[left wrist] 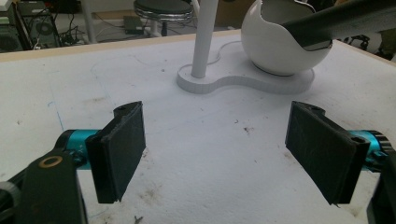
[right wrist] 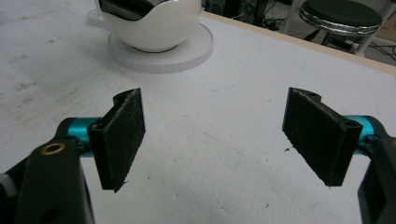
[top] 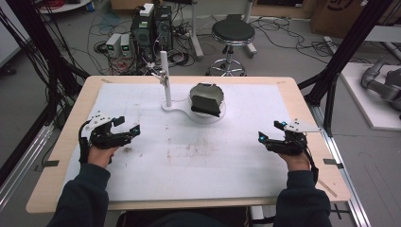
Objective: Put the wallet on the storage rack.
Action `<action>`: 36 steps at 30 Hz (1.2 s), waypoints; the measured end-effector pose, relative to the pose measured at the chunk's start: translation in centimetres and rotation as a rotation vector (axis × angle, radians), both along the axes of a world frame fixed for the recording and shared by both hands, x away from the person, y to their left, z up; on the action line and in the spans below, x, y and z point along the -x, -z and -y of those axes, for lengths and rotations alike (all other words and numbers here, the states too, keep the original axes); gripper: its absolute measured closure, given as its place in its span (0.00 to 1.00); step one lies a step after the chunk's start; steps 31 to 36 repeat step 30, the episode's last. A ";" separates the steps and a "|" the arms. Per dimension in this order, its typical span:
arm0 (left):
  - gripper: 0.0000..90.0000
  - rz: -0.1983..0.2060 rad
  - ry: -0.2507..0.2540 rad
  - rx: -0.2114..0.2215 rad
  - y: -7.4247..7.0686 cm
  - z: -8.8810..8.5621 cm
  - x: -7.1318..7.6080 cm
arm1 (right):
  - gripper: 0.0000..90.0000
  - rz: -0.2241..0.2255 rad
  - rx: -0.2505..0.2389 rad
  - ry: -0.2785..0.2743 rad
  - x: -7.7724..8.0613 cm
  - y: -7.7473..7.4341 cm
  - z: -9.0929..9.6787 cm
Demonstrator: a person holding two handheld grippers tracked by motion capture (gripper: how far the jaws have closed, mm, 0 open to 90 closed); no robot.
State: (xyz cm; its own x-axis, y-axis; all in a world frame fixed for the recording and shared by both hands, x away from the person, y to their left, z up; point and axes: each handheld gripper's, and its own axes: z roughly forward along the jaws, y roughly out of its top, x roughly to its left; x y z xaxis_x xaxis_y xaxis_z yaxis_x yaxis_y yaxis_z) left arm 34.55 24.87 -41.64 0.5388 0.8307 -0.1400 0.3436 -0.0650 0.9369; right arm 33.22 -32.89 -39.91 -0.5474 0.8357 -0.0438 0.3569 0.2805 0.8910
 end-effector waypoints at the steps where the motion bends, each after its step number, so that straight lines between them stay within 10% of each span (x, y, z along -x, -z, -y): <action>1: 0.22 0.000 0.000 -0.004 0.0 0.0 0.1 | 0.24 0.002 -0.001 0.005 0.0 0.0 0.0; 36: 0.22 -0.002 -0.007 0.001 0.2 -0.3 0.0 | 0.24 -0.016 0.028 -0.001 -0.4 0.5 -0.3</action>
